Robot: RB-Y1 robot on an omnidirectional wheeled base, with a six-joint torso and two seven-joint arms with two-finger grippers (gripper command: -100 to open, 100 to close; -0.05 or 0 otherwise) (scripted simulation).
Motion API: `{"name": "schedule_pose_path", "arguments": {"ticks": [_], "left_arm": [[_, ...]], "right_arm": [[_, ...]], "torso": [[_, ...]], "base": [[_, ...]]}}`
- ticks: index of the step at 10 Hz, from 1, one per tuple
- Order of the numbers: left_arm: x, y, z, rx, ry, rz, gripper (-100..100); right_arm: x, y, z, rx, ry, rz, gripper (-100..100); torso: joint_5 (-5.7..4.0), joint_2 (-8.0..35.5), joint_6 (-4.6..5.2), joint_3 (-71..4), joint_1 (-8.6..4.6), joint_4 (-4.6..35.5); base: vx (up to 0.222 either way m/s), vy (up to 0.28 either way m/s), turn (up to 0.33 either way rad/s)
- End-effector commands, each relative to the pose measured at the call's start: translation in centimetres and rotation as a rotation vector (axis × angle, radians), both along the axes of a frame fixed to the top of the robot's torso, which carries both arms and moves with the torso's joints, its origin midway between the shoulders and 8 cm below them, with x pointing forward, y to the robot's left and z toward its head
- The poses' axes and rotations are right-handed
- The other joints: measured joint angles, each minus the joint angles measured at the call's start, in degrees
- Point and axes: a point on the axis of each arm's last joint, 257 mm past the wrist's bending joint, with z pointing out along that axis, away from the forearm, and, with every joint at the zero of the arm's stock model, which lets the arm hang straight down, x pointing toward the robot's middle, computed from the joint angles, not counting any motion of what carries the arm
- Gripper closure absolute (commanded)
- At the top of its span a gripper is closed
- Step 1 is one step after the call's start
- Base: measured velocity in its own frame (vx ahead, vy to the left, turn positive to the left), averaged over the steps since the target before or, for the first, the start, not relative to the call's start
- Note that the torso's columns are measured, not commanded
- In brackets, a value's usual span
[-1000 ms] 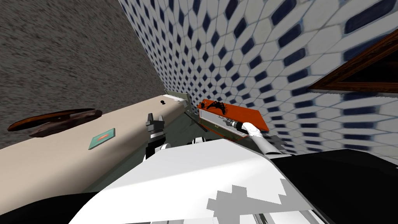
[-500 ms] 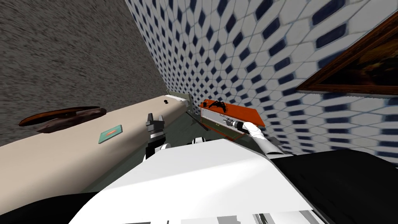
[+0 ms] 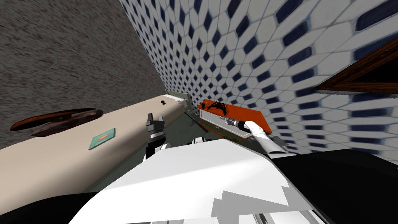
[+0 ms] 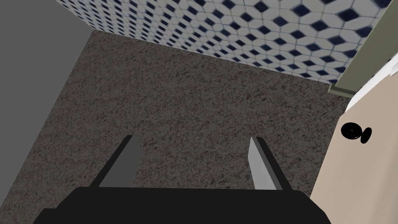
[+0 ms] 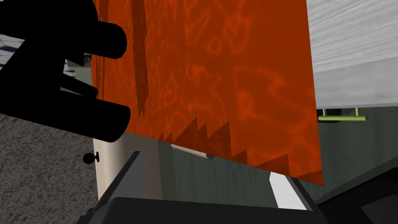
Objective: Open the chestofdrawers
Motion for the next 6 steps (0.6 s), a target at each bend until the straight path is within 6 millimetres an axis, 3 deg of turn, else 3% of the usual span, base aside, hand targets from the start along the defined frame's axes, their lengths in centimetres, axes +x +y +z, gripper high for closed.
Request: {"name": "schedule_pose_path", "arguments": {"ticks": [1, 2, 6], "left_arm": [[0.00, 0.00, 0.00, 0.000, 0.000, 0.000, 0], [0.00, 0.00, 0.00, 0.000, 0.000, 0.000, 0], [0.01, -0.02, 0.01, 0.000, 0.000, 0.000, 0]], "right_arm": [[-0.07, 0.43, -0.63, 0.005, 0.001, -0.003, -100], [-0.05, 0.47, -0.71, 0.004, 0.000, -0.004, 100], [-0.18, 0.80, -0.43, 0.007, 0.000, 0.010, 100]], "torso": [[-0.01, -0.07, -0.02, -0.02, -0.06, 0.00], [-0.03, -0.08, 0.00, -0.05, -0.18, -0.01], [0.04, -0.02, -0.04, -0.01, -0.09, 0.07]], "base": [[0.045, -0.011, 0.014], [0.008, -0.001, -0.001], [-0.111, 0.108, -0.032]]}}
